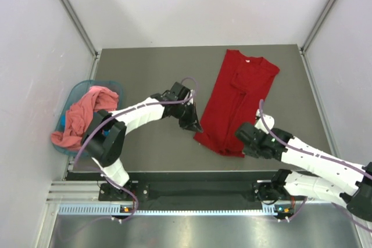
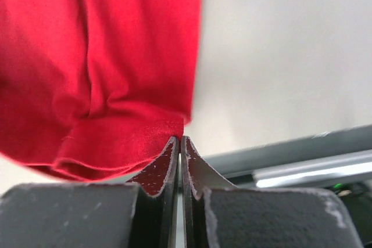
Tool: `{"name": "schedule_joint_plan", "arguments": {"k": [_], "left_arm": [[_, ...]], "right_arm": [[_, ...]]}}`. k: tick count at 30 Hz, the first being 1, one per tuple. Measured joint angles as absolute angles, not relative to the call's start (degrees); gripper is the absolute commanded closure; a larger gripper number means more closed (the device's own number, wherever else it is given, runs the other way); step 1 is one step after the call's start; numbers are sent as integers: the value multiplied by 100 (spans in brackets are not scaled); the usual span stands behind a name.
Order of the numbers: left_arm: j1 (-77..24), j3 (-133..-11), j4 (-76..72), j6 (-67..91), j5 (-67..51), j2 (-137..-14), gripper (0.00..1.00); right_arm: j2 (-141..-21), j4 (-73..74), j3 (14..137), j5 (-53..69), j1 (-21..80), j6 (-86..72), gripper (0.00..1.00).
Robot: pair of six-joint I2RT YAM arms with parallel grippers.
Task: Fold and stack the t-shirts
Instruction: Fold the tshirt
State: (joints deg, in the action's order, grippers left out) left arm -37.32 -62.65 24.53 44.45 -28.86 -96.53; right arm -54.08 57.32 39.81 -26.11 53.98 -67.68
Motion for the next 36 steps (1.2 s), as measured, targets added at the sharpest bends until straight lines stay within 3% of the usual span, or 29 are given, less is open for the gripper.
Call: {"name": "schedule_joint_plan", "arguments": {"k": [8, 18, 23, 36], "left_arm": [[-3352, -8239, 2985, 4189, -2860, -10930, 100], [-3041, -10888, 3315, 3972, -3052, -12846, 100], [-2947, -11445, 3142, 4001, -3376, -13369, 100], [-2628, -11557, 1308, 4818, -3940, -13935, 100]], "right_arm": [[-5498, 5481, 4488, -2724, 3789, -5151, 100], [-6598, 4412, 4958, -2593, 2075, -3441, 100], [-7290, 3898, 5315, -2440, 1522, -2915, 100], [-8431, 3183, 6132, -1745, 939, -2156, 100]]}}
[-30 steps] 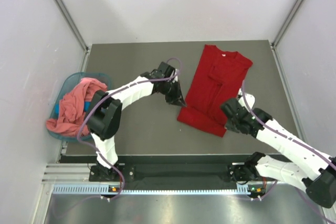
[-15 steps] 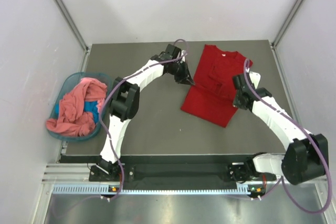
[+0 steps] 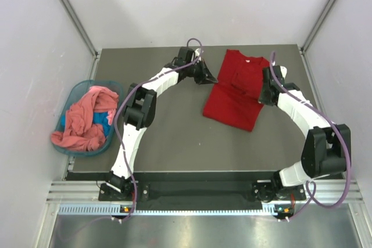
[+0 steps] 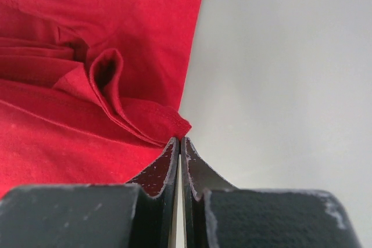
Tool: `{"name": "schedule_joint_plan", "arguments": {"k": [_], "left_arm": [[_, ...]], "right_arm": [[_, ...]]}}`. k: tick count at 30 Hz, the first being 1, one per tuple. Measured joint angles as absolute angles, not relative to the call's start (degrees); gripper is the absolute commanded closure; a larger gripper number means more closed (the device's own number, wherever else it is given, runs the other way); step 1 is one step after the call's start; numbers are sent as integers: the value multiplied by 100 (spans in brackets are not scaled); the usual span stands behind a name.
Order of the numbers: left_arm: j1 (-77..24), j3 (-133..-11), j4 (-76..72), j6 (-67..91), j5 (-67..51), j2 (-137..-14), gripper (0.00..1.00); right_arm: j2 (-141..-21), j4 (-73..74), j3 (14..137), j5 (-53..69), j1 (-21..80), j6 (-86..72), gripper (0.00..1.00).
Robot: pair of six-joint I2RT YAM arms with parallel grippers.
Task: Fold and stack the t-shirts
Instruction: Fold the tshirt
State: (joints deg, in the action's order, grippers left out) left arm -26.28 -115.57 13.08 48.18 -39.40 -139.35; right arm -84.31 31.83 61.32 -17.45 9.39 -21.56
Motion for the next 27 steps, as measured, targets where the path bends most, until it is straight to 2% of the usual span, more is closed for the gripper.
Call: {"name": "schedule_joint_plan", "arguments": {"k": [11, 20, 22, 24, 27], "left_arm": [[-2587, -11977, 152, 5433, -4222, -14820, 100], [-2565, -12191, -222, 5483, -4219, -14953, 99], [-2565, -12210, -314, 5481, -4219, -14953, 96], [-2563, -12217, -351, 5452, -4219, -14953, 82], [-2552, -12217, -344, 5378, -4191, -14953, 75]], "right_arm": [[-8969, 2875, 6414, -1529, 530, -1890, 100], [-9395, 2705, 6600, -1363, 322, -1796, 99], [-9485, 2648, 6694, -1308, 281, -1776, 97], [-9592, 2571, 6792, -1247, 255, -1745, 94], [-9786, 2475, 6919, -1188, 239, -1680, 89]]}}
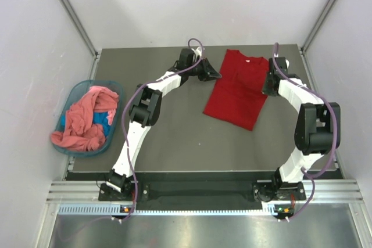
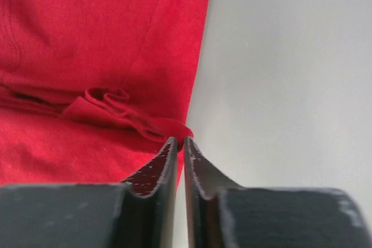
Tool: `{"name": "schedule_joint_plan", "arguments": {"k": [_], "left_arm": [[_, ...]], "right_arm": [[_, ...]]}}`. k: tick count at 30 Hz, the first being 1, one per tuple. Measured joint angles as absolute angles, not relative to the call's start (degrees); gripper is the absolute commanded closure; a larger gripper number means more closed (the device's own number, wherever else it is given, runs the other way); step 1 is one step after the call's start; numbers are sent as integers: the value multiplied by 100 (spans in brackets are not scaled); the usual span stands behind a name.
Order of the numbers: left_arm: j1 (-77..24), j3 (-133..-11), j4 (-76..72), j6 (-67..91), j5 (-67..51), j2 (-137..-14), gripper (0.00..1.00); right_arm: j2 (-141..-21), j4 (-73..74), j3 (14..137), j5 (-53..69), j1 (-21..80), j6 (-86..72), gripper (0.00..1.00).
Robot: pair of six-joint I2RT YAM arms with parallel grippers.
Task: Fold and stack the t-shirts
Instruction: Fold the tshirt
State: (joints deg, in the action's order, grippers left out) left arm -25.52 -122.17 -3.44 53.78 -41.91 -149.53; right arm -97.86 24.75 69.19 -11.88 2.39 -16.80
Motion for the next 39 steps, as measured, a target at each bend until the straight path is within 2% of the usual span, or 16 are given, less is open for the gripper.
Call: {"name": "schedule_joint_plan", "arguments": {"k": [1, 2, 3, 7, 12, 17, 24, 30, 33, 36, 39], "left_arm": [[-2547, -12215, -342, 5325, -4145, -14953, 72], [-2539, -12215, -336, 5273, -4095, -14951, 67], [-2528, -12215, -320, 5194, -4038, -14951, 44], [-2427, -12204, -152, 4862, -3868, -14927, 43], [-2193, -11544, 270, 4333, -3699, -14363, 44], [-2088, -10311, 840, 3395, -3542, -13214, 46], [-2392, -8746, 1155, 2536, -3594, -12280, 46], [-2707, -8388, 1361, 2200, -3730, -12287, 45], [-2733, -8388, 1345, 2128, -3817, -12311, 48], [-2727, -8385, 1330, 2091, -3907, -12352, 58], [-2716, -8355, 1332, 2071, -3916, -12394, 85]], "right_arm": [[-9845, 2486, 6965, -1188, 237, -1673, 79], [-9900, 2493, 7022, -1190, 231, -1680, 76], [-9959, 2497, 7067, -1190, 213, -1686, 73], [-10014, 2657, 7166, -1225, 89, -1793, 56], [-9625, 2963, 7161, -1144, -117, -1935, 51], [-8733, 3079, 6799, -211, -132, -2110, 42], [-8009, 3312, 5511, 1039, -130, -2158, 39], [-7559, 3430, 5087, 1527, -130, -2150, 38], [-7356, 3336, 4947, 1664, -130, -2139, 37], [-7290, 3299, 4757, 1721, -130, -2106, 38], [-7279, 3341, 4648, 1728, -130, -2097, 38]]}}
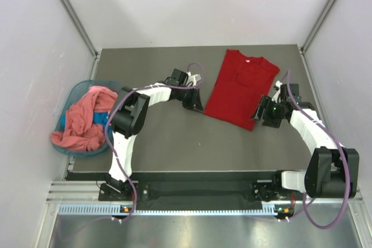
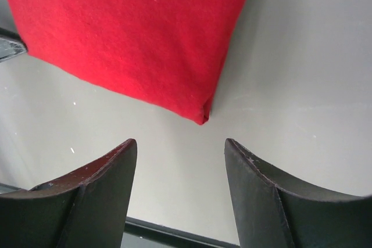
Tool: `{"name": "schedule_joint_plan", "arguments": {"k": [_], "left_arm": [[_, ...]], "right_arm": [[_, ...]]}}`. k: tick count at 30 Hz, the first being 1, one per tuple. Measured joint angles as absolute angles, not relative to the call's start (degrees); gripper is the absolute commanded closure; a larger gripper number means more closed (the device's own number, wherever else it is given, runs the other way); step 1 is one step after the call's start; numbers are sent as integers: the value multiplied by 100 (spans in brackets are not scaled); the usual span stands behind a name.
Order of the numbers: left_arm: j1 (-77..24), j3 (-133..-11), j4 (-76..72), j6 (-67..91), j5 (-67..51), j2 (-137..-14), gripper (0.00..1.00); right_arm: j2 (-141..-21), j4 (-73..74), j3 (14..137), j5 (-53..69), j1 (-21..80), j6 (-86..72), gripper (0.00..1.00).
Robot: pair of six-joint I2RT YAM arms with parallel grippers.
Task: Fold and stack the t-shirts
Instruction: Fold the tshirt
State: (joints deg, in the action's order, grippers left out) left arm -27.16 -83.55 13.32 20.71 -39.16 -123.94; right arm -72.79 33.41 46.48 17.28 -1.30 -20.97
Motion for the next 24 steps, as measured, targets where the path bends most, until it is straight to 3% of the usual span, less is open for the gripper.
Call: {"name": "schedule_joint_plan", "arguments": {"k": [2, 17, 18, 19, 24], "left_arm": [[-2716, -8259, 1343, 2075, -3920, -12405, 100], [-2810, -6517, 819, 2464, -3800, -11340, 100], [-2823, -6453, 810, 2475, -3771, -11292, 98], [-2825, -6410, 805, 2488, -3752, -11262, 85], [-2853, -6497, 770, 2530, -3778, -11277, 69]], "right_arm": [[-7247, 3387, 4617, 1723, -130, -2080, 38], [-6648, 3874, 4611, 1503, -130, -2060, 38], [-6619, 3870, 4593, 1500, -130, -2060, 38], [-6591, 3859, 4560, 1500, -130, -2060, 38], [-6517, 3664, 4191, 1540, -130, -2075, 37]]}}
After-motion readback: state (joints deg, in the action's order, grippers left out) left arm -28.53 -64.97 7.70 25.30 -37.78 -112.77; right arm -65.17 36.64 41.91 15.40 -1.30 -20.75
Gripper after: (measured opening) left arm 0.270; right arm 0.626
